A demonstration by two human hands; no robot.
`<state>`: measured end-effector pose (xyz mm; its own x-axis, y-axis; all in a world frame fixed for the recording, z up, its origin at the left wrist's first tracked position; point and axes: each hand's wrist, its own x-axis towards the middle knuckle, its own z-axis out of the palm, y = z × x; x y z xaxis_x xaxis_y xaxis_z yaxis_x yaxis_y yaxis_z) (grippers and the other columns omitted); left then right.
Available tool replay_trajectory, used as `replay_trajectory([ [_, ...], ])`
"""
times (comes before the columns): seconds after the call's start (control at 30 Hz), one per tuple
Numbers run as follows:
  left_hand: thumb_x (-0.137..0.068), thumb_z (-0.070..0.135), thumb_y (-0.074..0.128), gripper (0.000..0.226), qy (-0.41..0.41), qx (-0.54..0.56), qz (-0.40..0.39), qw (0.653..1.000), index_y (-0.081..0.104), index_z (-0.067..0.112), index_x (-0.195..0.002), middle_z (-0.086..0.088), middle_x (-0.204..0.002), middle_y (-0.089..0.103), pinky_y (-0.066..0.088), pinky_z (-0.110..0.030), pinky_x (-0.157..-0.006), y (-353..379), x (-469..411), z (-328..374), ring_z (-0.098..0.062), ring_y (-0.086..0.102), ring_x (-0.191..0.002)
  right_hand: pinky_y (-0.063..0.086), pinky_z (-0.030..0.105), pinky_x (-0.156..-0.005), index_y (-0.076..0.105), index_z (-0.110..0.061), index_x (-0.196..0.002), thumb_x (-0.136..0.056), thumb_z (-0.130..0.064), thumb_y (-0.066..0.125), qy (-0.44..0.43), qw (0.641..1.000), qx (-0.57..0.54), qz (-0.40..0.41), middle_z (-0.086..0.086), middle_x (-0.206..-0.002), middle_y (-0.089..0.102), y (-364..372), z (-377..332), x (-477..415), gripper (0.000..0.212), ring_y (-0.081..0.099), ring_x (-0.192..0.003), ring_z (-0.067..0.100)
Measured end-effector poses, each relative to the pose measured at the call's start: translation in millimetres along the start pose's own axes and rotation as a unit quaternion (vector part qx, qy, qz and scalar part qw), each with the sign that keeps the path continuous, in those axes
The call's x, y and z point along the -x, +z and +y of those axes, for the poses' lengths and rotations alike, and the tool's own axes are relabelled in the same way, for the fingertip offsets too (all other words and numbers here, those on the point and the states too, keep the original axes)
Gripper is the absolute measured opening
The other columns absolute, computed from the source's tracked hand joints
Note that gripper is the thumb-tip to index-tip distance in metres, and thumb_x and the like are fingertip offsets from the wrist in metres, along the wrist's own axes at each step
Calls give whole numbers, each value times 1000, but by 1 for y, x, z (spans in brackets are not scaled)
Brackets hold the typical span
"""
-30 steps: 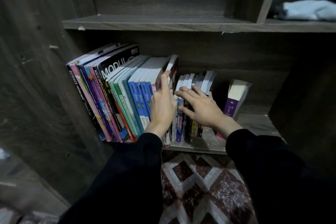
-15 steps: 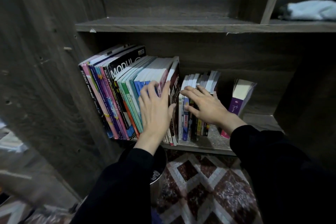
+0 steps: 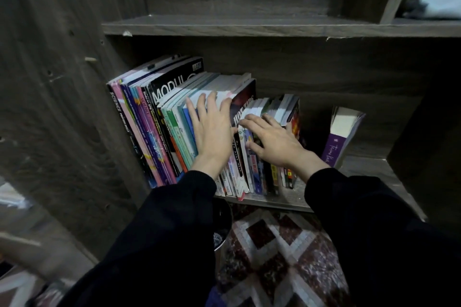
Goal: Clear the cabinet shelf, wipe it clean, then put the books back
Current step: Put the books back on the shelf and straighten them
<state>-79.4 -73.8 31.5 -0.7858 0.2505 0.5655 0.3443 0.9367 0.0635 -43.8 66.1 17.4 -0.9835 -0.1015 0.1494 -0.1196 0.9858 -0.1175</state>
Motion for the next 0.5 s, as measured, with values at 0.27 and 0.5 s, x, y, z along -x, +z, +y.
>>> replay_trajectory([
  [0.27, -95, 22, 54, 61, 18, 274, 41, 961, 26, 22, -149, 0, -140, 46, 14, -23, -113, -19, 20, -33, -12, 35, -132, 7, 70, -109, 19, -44, -145, -99, -43, 40, 15, 1000, -14, -8, -16, -158, 12, 0, -3, -2, 51, 7, -147, 25],
  [0.5, -91, 5, 48, 49, -191, 276, 81, 939, 43, 15, -139, -10, -131, 46, 23, -24, -98, -29, 41, -100, -25, 37, -124, 5, 55, -116, 52, -20, -129, -95, -24, 40, 15, 963, -85, 255, 2, -142, 48, -18, -59, -18, 36, 28, -140, 22],
])
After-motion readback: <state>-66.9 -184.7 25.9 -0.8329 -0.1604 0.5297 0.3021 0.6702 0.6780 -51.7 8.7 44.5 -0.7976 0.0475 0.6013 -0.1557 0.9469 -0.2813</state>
